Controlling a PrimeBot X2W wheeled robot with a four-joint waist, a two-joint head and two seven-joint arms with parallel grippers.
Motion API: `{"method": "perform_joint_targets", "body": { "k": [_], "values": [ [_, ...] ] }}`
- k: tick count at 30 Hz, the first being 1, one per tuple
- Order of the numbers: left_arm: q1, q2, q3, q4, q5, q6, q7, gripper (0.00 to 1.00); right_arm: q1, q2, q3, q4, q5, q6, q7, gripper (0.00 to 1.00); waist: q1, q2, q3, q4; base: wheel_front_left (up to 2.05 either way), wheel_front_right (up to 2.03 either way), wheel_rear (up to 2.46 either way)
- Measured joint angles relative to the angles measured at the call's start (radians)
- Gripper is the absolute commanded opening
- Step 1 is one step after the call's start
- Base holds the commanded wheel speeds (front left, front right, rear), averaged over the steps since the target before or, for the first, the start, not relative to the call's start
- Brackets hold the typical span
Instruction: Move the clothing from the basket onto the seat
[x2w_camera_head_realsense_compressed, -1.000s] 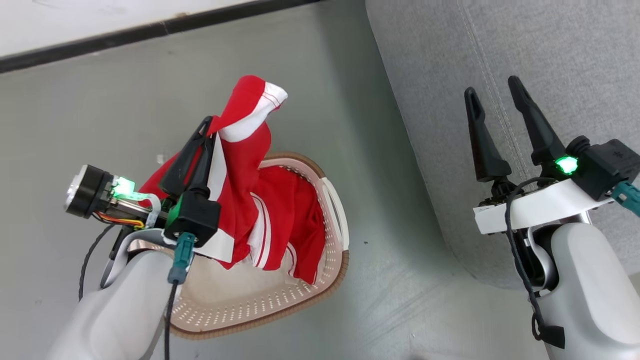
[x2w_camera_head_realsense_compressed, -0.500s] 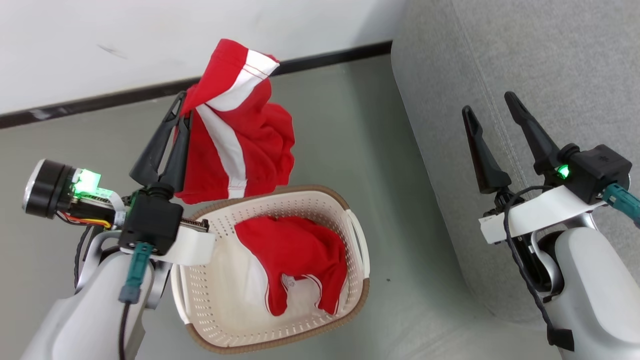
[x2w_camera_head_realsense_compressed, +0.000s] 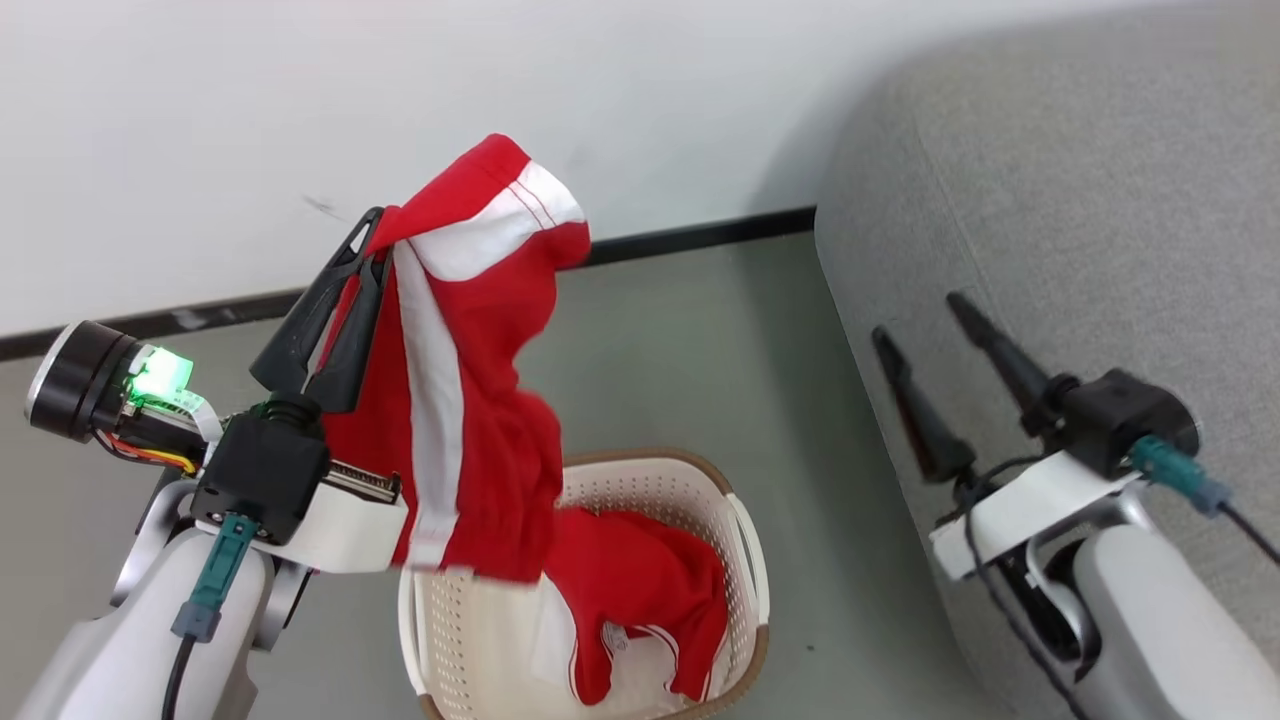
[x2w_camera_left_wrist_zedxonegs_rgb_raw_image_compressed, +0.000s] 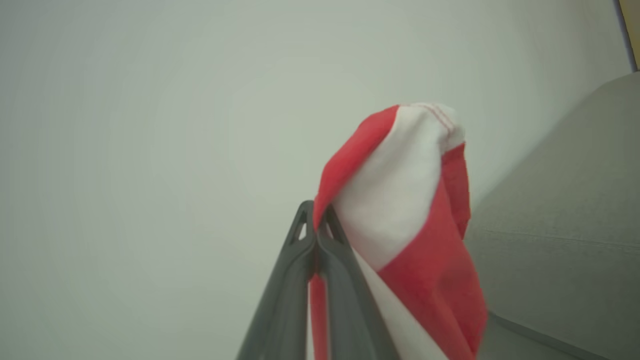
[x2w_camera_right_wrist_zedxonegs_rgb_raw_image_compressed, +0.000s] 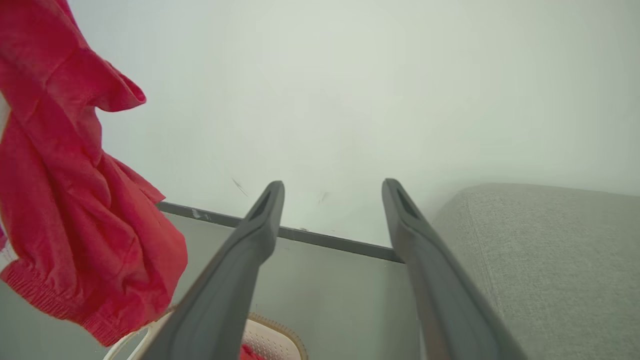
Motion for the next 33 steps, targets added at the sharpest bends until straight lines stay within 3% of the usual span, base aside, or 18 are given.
{"method": "perform_joint_targets", "body": {
  "k": [14,24,33],
  "values": [
    [0.0,-0.015,-0.025,-0.051,-0.043,-0.071,0.0,0.0,0.011,-0.085,0.375,-0.002,0.176,0.0,0.027,1.0,0.0,0.0,-0.138,0.046,0.0,0.0,0.0],
    [-0.007,-0.043,-0.065,-0.069,-0.059,-0.117,0.0,0.0,-0.053,-0.179,0.538,-0.031,0.285,0.0,0.107,1.0,0.0,0.0,-0.206,0.066,0.0,0.0,0.0],
    [-0.021,-0.074,-0.107,-0.065,-0.06,-0.146,0.0,0.0,-0.137,-0.197,0.691,-0.061,0.369,0.0,0.156,1.0,-0.0001,0.0,-0.249,0.089,0.0,0.0,0.0]
  ]
}}
